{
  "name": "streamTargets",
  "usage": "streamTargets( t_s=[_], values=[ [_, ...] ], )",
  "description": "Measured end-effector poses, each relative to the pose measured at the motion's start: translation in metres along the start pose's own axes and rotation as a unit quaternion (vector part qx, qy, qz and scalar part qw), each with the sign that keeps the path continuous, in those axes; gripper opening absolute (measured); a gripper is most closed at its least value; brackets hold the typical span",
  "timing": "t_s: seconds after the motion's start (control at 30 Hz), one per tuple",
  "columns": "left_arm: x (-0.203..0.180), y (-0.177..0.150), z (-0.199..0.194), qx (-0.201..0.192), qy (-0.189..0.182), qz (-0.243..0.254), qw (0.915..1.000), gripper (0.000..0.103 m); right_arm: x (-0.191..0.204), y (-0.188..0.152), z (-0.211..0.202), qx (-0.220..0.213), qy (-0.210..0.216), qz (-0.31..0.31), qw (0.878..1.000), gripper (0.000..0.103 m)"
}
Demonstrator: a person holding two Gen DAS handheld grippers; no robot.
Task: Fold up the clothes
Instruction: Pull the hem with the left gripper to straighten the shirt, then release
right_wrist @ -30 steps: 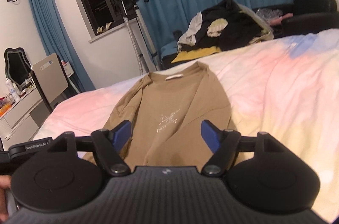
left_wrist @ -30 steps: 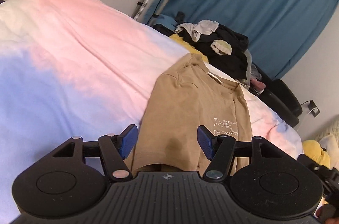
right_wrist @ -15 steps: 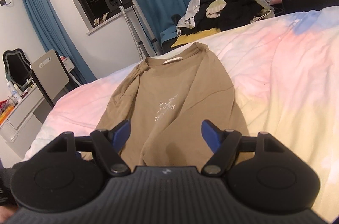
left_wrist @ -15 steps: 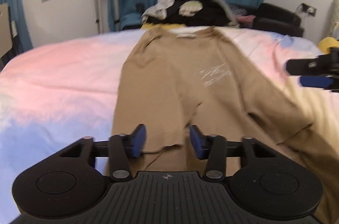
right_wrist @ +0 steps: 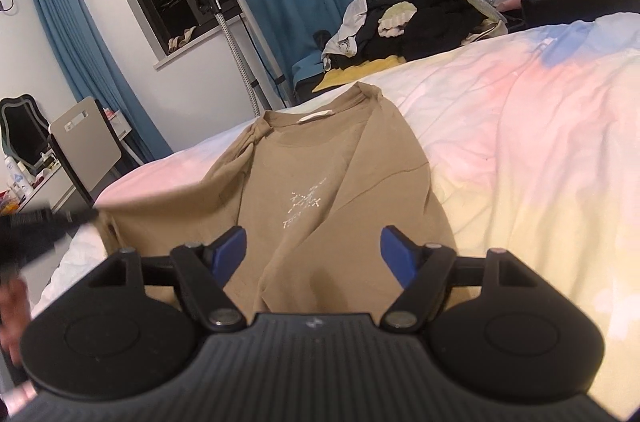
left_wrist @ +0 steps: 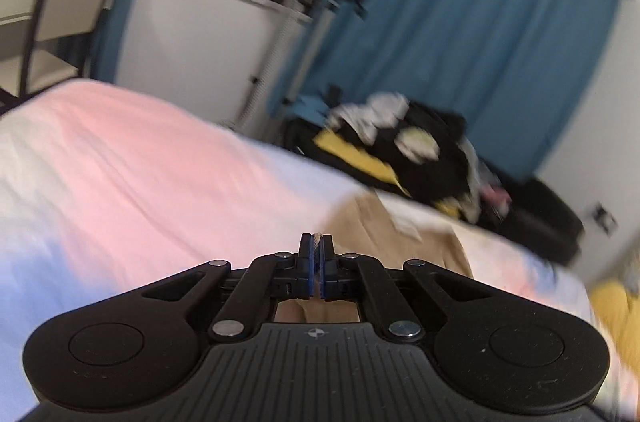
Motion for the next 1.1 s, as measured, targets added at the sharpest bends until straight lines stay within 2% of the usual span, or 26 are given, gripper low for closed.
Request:
streamTargets(
  t_s=[0.23,0.33,0.43,0.57,0.63,0.8,0.83,0.9,0.93,0.97,1.0,1.1],
  values=[
    [0.025,0.101,0.054,-0.045,0.103,0.016,0.9936,0.003,-0.009,0.001,0.006,-0.001,-0.006,0.011,1.000,0.075],
    [0.045,0.126,0.085,-0.051,0.149,0.025,0.9873,0.003,-0.014,0.002,0.016,0.001,-0.010,0.013,1.000,0.075],
    [0.075,0.118,0.122,-0.034,0.189,0.038,0.9806,0.003,-0.020,0.001,0.027,0.003,-0.027,-0.002,1.000,0.075],
    [0.115,0.089,0.160,-0.011,0.213,0.023,0.9768,0.003,-0.032,-0.004,0.042,0.008,-0.049,-0.022,0.999,0.075],
    [0.123,0.080,0.169,-0.009,0.208,0.020,0.9778,0.003,-0.039,-0.007,0.050,0.015,-0.056,-0.025,0.998,0.075],
    [0.118,0.079,0.166,-0.017,0.196,0.050,0.9792,0.006,-0.050,-0.002,0.062,0.013,-0.067,-0.042,0.997,0.075],
    [0.115,0.080,0.163,-0.014,0.192,0.057,0.9797,0.010,-0.051,0.000,0.063,0.010,-0.068,-0.044,0.997,0.075],
    [0.108,0.080,0.154,-0.016,0.187,0.075,0.9794,0.032,-0.052,0.003,0.064,0.005,-0.067,-0.047,0.997,0.075],
    [0.104,0.080,0.149,-0.022,0.185,0.082,0.9790,0.054,-0.052,0.003,0.063,0.003,-0.065,-0.045,0.997,0.075],
    [0.098,0.079,0.141,-0.030,0.179,0.089,0.9793,0.065,-0.052,0.004,0.062,0.002,-0.062,-0.041,0.997,0.075],
    [0.092,0.078,0.131,-0.038,0.171,0.096,0.9798,0.066,-0.052,0.005,0.061,0.001,-0.059,-0.038,0.998,0.075],
    [0.069,0.065,0.105,-0.023,0.139,0.111,0.9838,0.066,-0.045,0.009,0.050,-0.007,-0.050,-0.041,0.998,0.075]
  ],
)
Point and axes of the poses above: each gripper's, at about its wrist camera, not at the fingertips, and z roughly the way its jaws point, x to its left, y to its top, the point moved 7 cm from there along z, roughly the way its jaws point, and after that the axes turned 12 degrees about -z, right-handed, at the moved point
